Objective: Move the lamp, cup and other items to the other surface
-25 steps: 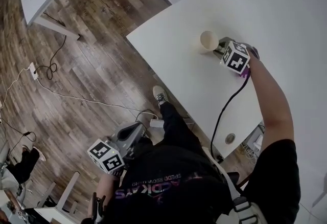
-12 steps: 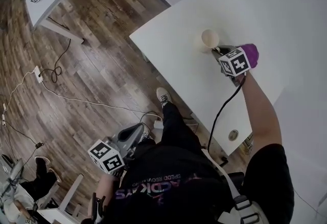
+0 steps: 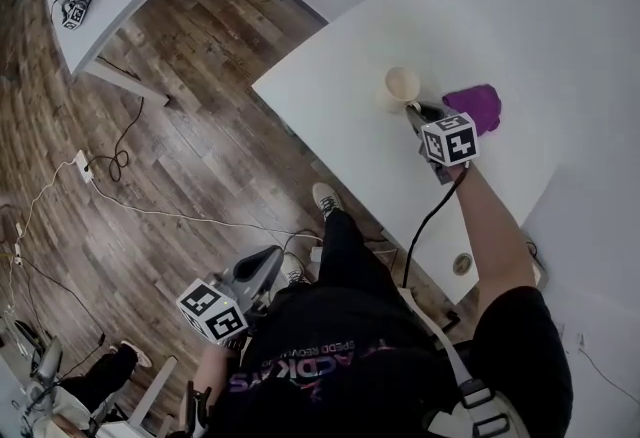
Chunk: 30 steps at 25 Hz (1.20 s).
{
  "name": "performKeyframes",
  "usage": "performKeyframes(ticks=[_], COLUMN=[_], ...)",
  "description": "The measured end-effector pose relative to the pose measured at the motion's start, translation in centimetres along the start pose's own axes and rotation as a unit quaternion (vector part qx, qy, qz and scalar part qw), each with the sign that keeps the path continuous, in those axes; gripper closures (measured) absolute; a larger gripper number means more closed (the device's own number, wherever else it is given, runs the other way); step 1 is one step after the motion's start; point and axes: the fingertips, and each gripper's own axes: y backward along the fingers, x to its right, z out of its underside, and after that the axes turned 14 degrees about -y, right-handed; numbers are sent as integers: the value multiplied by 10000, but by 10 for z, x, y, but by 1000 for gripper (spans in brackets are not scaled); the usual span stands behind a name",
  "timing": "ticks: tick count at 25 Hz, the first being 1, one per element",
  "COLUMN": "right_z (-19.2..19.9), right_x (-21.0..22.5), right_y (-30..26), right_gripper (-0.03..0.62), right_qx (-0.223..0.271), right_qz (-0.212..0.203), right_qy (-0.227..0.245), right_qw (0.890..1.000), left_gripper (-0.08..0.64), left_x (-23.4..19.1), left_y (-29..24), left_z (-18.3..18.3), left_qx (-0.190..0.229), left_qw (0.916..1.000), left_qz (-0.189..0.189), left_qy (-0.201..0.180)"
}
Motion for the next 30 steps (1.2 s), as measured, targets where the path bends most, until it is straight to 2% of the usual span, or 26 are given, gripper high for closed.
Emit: performKeyframes(ticks=[7, 14, 17, 22, 26, 30], right_z=[5, 11, 12, 13, 11, 5], right_x=[-13, -34, -47, -69, -79, -99], right_y=[24, 49, 63, 91, 121, 145], right_gripper=[540, 538, 538, 538, 538, 538], right_qx=[798, 1459, 1691, 1890, 2175, 2462], right_qz=[257, 392, 383, 399, 321, 212], right_qy=[-729, -1104, -1186, -1000, -1197, -1429], right_qw=[9938, 9823, 9777, 9761, 9682, 9584], left_gripper=[561, 561, 561, 561, 561, 561], left_x=[1, -5, -8, -4, 3, -7], left_y=[9, 17, 21, 14, 17, 44], left_z=[-8, -15, -17, -31, -38, -32], left_qx=[48, 83, 87, 92, 246, 445], left_qw=[9999, 9994, 9990, 9973, 9954, 9972], left_qz=[74, 173, 250, 456, 496, 260], left_qy=[-91, -275, -347, -563, -786, -550])
